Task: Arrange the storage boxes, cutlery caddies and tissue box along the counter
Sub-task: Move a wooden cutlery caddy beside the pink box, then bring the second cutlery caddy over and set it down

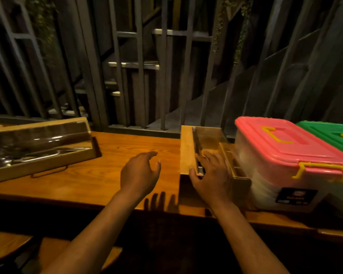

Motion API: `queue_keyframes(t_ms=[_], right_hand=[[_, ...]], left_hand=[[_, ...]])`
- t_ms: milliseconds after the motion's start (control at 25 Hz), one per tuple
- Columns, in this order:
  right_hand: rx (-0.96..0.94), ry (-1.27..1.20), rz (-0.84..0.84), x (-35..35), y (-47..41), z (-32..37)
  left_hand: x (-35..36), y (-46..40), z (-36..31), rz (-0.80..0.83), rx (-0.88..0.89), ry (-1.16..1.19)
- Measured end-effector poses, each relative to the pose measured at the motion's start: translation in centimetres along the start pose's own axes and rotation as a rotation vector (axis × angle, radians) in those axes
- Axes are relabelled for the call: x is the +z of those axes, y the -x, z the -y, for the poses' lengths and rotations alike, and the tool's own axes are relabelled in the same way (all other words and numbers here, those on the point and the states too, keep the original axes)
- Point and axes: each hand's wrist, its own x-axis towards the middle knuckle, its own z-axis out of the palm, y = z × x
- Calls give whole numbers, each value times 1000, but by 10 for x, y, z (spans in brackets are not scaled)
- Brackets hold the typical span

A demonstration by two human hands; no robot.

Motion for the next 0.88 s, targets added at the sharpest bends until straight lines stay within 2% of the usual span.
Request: queue_keyframes(t_ms=[240, 480, 720, 880], right_hand=[[-111, -113, 49, 59, 11, 158], [-170, -268, 119, 145, 42, 331], [-235, -327, 246, 206, 45, 444], [-316, -343, 301, 249, 28, 491]], left_hand=[[-104, 15, 144, -75, 21, -137], [-188, 36, 307, -125, -151, -232], [-245, 29, 403, -175, -248, -317], [-249, 14, 445, -174, -319, -346]])
